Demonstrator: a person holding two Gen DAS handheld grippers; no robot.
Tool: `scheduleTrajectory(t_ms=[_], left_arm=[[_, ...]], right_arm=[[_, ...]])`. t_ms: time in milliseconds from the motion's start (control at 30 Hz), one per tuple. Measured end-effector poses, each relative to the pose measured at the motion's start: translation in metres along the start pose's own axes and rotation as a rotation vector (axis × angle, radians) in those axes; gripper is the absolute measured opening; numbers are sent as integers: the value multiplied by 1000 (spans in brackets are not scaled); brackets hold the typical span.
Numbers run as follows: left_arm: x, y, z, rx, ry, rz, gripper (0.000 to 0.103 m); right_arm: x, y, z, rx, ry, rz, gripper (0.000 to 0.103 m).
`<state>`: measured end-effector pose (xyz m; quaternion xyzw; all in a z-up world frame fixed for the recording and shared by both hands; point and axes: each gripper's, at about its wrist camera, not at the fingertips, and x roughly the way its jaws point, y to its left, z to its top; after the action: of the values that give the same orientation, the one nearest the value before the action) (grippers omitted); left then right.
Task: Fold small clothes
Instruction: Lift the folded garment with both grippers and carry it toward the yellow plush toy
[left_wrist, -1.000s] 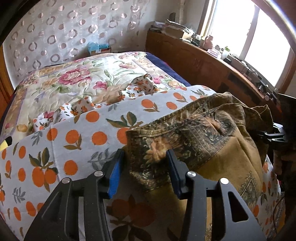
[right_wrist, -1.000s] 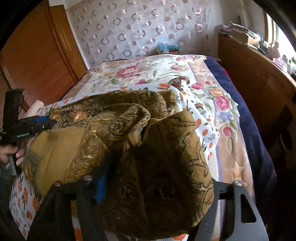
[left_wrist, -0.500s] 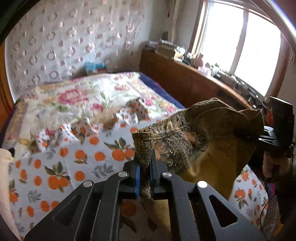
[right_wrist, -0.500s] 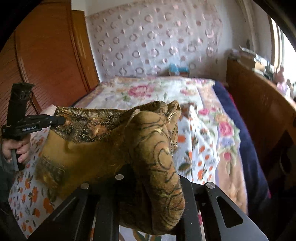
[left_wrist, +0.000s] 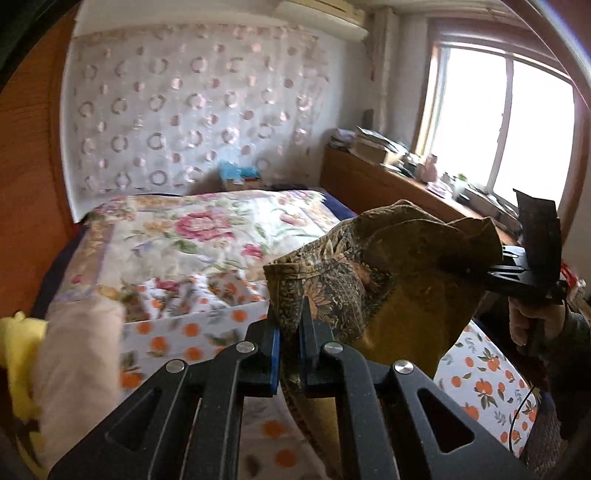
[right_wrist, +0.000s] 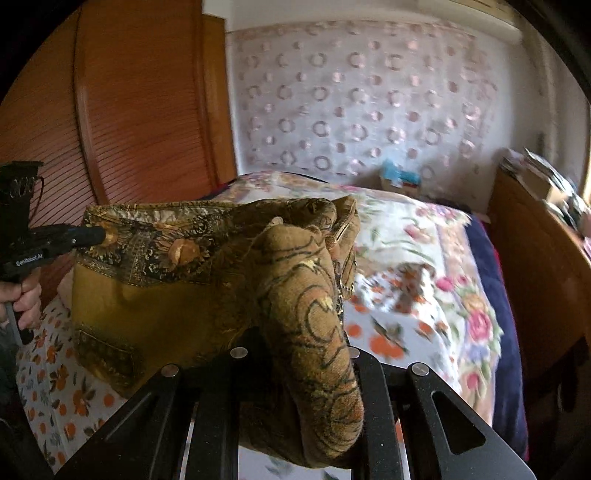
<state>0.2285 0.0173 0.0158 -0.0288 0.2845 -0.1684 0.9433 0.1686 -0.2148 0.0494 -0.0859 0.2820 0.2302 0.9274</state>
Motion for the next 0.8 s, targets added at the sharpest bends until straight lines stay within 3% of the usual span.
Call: scheduleTrajectory(t_ms=[367,700,800], left_arm=[[-82,88,-34,-109,-103,183,8],[-120,145,-76,-263,-148,313,8],[-127,156,-94,-299,-136,344,8]], right_arm=[[80,62,75,-220,0,151,17],[165,122,160,-459,10,286,17],[189,138,171,-538,21,336,17]])
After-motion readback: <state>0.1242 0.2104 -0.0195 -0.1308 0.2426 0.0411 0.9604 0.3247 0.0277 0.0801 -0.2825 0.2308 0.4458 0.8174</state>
